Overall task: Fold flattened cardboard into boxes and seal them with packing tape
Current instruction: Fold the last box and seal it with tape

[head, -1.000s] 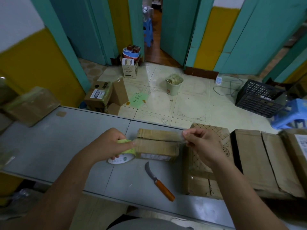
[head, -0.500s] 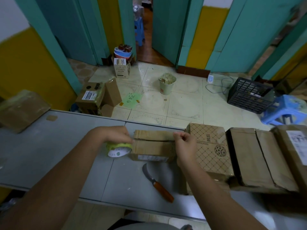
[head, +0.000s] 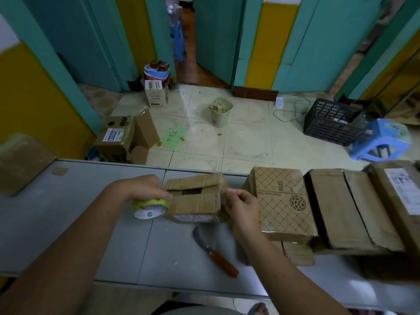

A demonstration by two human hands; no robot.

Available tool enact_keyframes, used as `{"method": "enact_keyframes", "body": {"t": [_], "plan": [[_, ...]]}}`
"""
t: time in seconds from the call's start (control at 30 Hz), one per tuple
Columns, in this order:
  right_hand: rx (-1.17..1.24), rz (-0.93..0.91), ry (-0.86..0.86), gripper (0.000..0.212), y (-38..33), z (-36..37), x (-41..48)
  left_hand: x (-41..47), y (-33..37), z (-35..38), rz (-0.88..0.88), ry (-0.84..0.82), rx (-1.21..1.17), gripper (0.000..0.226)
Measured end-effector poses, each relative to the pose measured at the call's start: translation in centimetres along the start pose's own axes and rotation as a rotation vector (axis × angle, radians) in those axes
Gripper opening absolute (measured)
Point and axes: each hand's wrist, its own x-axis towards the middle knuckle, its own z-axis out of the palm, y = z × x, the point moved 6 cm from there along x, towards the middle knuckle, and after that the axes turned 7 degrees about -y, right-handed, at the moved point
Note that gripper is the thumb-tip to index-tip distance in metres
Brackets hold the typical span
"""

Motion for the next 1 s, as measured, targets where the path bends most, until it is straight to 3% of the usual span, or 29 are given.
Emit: {"method": "enact_keyframes", "body": {"t": [0.13, 0.23, 0.3, 0.37, 0.5, 0.83, 1.0], "plan": [[-0.059, -0.039, -0.005, 0.020, -0.8, -0.2, -1.0, -0.5, 0.2, 0.1, -0.023, 0.135, 0.063, 0.040], [-0.068, -0.039, 0.010, 0.020, -0.7, -0.3, -1.5, -1.4, 1.1, 1.0, -0.008, 0.189, 0.131, 0.062], [-0.013, -0.013, 0.030, 0.022, -0.4, -0.5, -1.6, -2.0, 2.3, 1.5, 0.083, 0.242, 0.204, 0.050], [0.045, 0.007, 0.052, 0.023, -0.2, -0.8, -1.5, -1.9, 3.2, 2.3, 0.151, 0.189, 0.213, 0.040], [0.078, 0.025, 0.063, 0.020, 0.4, -1.4, -1.4, -1.7, 4.3, 2.7, 0.155, 0.084, 0.254, 0.043], [0.262, 0.030, 0.117, 0.016, 2.4, -1.2, -1.7, -0.9, 6.6, 0.6, 0.077, -0.001, 0.371, 0.034], [0.362, 0.085, 0.164, 0.016, 3.5, -0.6, -1.7, -0.3, 7.4, -0.6, 0.018, -0.145, 0.450, 0.031]]}}
